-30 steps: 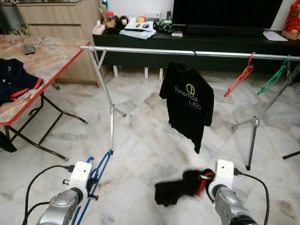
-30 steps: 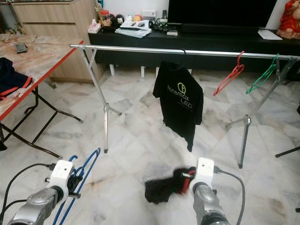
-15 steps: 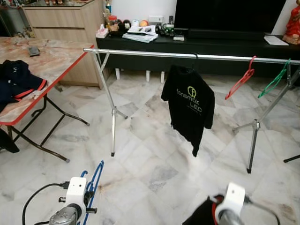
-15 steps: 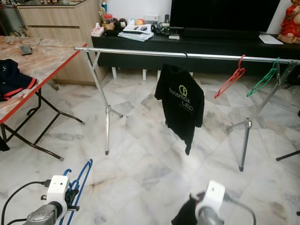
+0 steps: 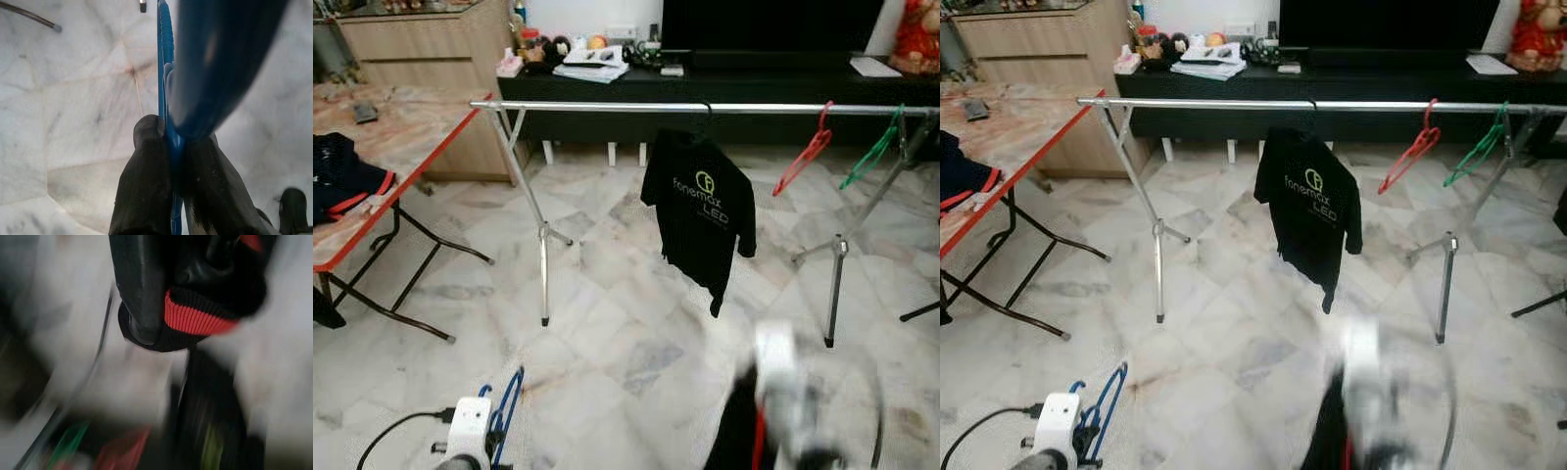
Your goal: Hang hanger
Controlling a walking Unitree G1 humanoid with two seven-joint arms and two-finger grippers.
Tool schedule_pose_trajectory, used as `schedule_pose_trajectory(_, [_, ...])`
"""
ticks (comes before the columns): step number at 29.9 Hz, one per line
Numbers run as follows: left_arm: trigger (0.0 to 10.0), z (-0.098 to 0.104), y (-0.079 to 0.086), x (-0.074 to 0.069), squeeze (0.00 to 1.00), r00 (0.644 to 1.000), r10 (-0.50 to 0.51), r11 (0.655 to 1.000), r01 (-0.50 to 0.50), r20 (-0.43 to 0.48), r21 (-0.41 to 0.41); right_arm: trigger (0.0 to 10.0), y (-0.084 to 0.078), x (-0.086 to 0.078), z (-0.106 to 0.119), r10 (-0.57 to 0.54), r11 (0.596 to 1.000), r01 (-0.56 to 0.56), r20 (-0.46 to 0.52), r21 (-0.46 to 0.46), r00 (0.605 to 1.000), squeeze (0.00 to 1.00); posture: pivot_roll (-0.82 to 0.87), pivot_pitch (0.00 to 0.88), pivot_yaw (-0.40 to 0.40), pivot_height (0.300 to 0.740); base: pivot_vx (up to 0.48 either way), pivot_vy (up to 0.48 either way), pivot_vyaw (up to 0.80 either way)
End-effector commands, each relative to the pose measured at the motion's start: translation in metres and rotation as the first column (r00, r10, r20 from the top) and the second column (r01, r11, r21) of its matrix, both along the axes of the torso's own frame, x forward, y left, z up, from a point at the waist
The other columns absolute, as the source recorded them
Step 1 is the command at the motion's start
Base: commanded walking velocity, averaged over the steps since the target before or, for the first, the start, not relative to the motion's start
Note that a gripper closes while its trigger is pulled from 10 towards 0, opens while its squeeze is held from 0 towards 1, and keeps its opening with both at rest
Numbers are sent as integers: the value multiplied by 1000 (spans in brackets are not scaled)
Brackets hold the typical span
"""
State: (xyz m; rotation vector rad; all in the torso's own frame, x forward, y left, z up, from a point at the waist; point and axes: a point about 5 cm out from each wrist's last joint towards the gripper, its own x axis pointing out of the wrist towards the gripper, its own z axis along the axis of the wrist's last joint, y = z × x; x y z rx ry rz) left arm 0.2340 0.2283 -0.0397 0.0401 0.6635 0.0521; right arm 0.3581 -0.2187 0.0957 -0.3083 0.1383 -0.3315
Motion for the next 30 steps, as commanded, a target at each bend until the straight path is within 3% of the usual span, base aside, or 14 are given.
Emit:
schedule_pose_trajectory(1, [10000,-3,2,-4,0,1000,11,1000,-11,-10,16,10000,-10,-26,-39,-79,992,91,-138,83,987,0,46,63,12,740,0,0,0])
schedule_pose_trajectory(4, [10000,-3,0,-3,0,1000,8,1000,-8,-12,14,10000,-11,-64,-91,-104,938,218,-379,270,919,0,53,63,10,740,0,0,0])
schedule_pose_trajectory(5, [10000,-4,-1,-4,0,1000,4,1000,-4,-16,11,10000,-5,-90,-120,-94,890,304,-516,340,851,0,54,65,12,740,0,0,0])
schedule_pose_trajectory(6, [10000,-5,-2,-4,0,1000,-3,1000,3,-22,2,10000,3,-134,-154,-118,731,525,-676,437,728,0,54,65,12,740,0,0,0])
schedule_pose_trajectory(7, [10000,-5,-2,-4,0,1000,-3,1000,3,-22,2,10000,3,-134,-154,-118,731,525,-676,437,728,0,54,65,12,740,0,0,0])
schedule_pose_trajectory(8, [10000,-5,-2,-5,0,1000,-15,1000,15,-28,-1,10000,14,-160,-172,-96,608,632,-746,481,659,0,54,65,12,740,0,0,0])
schedule_pose_trajectory(9, [10000,-6,-3,-6,0,999,-22,1000,22,-31,-2,10000,21,-171,-178,-67,582,649,-766,490,639,0,54,65,12,740,0,0,0])
schedule_pose_trajectory(11, [10000,-6,-3,-6,0,999,-33,999,33,-36,-4,10000,31,-180,-184,-20,591,634,-777,499,629,0,48,70,22,740,0,0,0])
schedule_pose_trajectory(14, [10000,-5,-2,-5,0,999,-31,1000,31,-33,-3,10000,31,-171,-180,-37,603,602,-735,524,677,0,43,71,25,740,0,0,0])
schedule_pose_trajectory(16, [10000,-3,-2,-2,0,999,-30,1000,30,-23,-1,10000,25,-137,-160,-47,667,498,-636,554,770,0,43,71,29,740,0,0,0])
schedule_pose_trajectory(19, [10000,-1,-2,1,0,999,-31,1000,31,-14,-2,10000,20,-116,-146,-45,715,431,-578,551,815,0,50,71,29,740,0,0,0])
schedule_pose_trajectory(21, [10000,3,-2,6,0,999,-35,999,36,10,-13,10000,16,-86,-122,-24,780,322,-489,536,872,0,49,73,26,740,0,0,0])
schedule_pose_trajectory(28, [10000,13,-14,20,0,983,-174,981,178,54,-76,10000,18,-34,-71,62,878,118,-355,464,933,0,51,75,25,740,0,0,0])
schedule_pose_trajectory(30, [10000,21,-19,27,0,955,-288,954,293,68,-66,10000,24,-15,-49,159,940,-39,-335,340,929,0,57,76,21,740,0,0,0])
